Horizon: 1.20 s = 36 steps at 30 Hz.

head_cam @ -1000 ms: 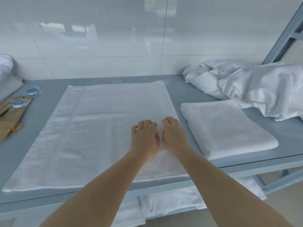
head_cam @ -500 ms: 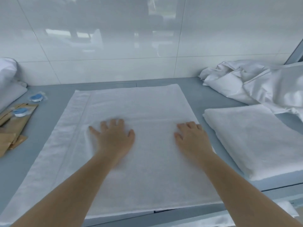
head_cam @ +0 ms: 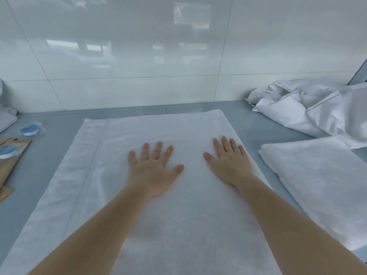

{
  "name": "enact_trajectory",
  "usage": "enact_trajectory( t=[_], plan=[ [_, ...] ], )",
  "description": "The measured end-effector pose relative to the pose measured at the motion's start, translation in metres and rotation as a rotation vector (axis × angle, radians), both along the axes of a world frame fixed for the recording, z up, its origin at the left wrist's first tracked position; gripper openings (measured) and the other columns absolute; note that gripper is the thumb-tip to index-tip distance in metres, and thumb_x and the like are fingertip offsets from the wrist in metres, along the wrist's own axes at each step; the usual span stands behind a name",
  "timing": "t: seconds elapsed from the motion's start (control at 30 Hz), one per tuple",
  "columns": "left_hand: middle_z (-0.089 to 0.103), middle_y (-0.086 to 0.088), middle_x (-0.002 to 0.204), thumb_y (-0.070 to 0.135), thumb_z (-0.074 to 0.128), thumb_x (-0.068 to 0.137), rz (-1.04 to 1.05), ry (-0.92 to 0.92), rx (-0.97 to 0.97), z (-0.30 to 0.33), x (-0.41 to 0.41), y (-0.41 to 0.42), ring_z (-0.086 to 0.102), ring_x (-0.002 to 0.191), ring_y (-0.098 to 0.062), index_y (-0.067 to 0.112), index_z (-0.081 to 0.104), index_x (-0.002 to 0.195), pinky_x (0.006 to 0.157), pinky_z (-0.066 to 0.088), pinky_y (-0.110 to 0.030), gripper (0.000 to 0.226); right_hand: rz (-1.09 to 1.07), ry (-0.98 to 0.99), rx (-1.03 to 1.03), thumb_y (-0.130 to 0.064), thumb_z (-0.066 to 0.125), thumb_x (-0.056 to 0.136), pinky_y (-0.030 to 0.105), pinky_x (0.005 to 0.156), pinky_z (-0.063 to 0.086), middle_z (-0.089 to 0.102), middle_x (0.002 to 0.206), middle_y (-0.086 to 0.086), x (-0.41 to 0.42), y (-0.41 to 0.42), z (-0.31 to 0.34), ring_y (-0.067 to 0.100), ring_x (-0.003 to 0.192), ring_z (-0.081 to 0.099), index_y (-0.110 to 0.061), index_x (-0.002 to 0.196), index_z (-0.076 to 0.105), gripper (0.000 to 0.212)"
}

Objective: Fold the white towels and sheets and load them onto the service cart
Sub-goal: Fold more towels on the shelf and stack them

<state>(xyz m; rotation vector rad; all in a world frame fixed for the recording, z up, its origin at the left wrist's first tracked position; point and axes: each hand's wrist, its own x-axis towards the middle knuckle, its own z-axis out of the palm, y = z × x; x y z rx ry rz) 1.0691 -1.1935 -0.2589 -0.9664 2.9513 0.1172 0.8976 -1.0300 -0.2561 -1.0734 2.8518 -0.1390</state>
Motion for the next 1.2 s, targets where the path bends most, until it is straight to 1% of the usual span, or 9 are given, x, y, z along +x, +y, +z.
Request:
enact_trajectory(
  t=[0.1,0.17,0.2,0.27,0.37,0.57,0.77,0.97,1.2],
  plan=[
    [-0.01,0.012,0.161,0.078,0.006,0.082,0.16,-0.023,0.013,0.008,0.028,-0.033,-0.009,0.148,-0.02,0.045,-0.004,0.15,0.116,-0.003,-0.056,0.076,-0.018,-0.02,0.014,-0.068,0.014,0.091,0.037,0.12,-0.002,-0.004,0.162,-0.004,0.003,0.0,0.004,0.018,0.148,-0.004,-0.033,0.153,0.002,0.072],
    [-0.002,0.007,0.162,0.068,0.015,0.091,0.237,-0.005,-0.018,0.013,0.025,-0.035,-0.005,0.149,-0.024,0.037,0.005,0.153,0.115,-0.003,-0.059,0.07,-0.058,0.034,-0.051,-0.057,0.027,0.095,0.038,0.115,0.019,0.024,0.155,0.006,-0.002,-0.008,0.01,0.026,0.142,0.02,-0.026,0.148,0.029,0.061],
    [0.001,0.004,0.162,0.061,0.019,0.094,0.206,0.029,-0.041,0.015,0.015,-0.029,-0.004,0.149,-0.025,0.031,0.009,0.153,0.115,-0.003,-0.059,0.067,-0.082,0.083,-0.114,-0.046,0.033,0.096,0.038,0.107,0.029,0.038,0.144,0.011,-0.007,-0.016,0.016,0.03,0.132,0.033,-0.02,0.137,0.043,0.05],
    [0.002,0.002,0.162,0.049,0.022,0.099,-0.022,0.124,-0.021,0.017,-0.016,-0.007,-0.005,0.149,-0.021,0.025,0.011,0.154,0.117,-0.003,-0.053,0.06,-0.081,0.164,-0.201,-0.03,0.039,0.097,0.038,0.1,0.034,0.046,0.133,0.013,-0.017,-0.032,0.025,0.031,0.123,0.039,-0.011,0.127,0.05,0.037],
    [0.002,0.002,0.162,0.041,0.019,0.102,-0.313,0.171,0.049,0.013,-0.067,0.025,-0.004,0.149,-0.016,0.022,0.009,0.154,0.119,-0.002,-0.044,0.056,0.013,0.135,-0.143,-0.028,0.03,0.102,0.037,0.117,0.014,0.024,0.156,0.007,-0.033,-0.049,0.018,0.023,0.144,0.018,-0.013,0.147,0.031,0.048],
    [-0.009,0.012,0.161,0.073,0.01,0.089,-0.233,0.019,0.007,0.008,-0.126,-0.025,-0.009,0.148,-0.021,0.044,-0.003,0.15,0.116,-0.005,-0.056,0.07,-0.053,0.031,-0.073,-0.047,0.014,0.1,0.038,0.118,-0.004,-0.002,0.162,-0.004,-0.053,-0.05,-0.006,0.019,0.148,-0.003,-0.033,0.153,0.006,0.055],
    [-0.004,0.004,0.162,0.072,0.007,0.089,0.087,-0.057,-0.029,0.021,-0.137,-0.101,-0.005,0.148,-0.029,0.035,0.001,0.153,0.114,-0.003,-0.062,0.074,-0.079,0.017,-0.048,-0.073,0.008,0.087,0.04,0.117,-0.008,-0.008,0.161,-0.006,-0.049,-0.051,-0.007,0.019,0.148,-0.01,-0.046,0.149,-0.001,0.068],
    [-0.007,0.007,0.162,0.067,0.011,0.092,-0.204,0.051,0.003,0.006,-0.143,-0.04,-0.008,0.148,-0.02,0.038,0.0,0.152,0.116,-0.004,-0.055,0.068,-0.082,0.028,-0.04,-0.073,0.007,0.086,0.04,0.118,-0.007,-0.007,0.161,-0.005,-0.048,-0.051,-0.006,0.019,0.148,-0.008,-0.048,0.148,0.0,0.067],
    [-0.01,0.011,0.161,0.073,0.008,0.088,0.05,0.027,0.018,0.006,-0.05,-0.112,-0.009,0.148,-0.015,0.041,-0.003,0.151,0.118,-0.006,-0.047,0.071,-0.072,0.017,-0.012,-0.072,0.006,0.086,0.04,0.119,-0.003,-0.005,0.161,-0.006,-0.046,-0.047,-0.002,0.019,0.148,-0.004,-0.048,0.149,0.0,0.067]
  ],
)
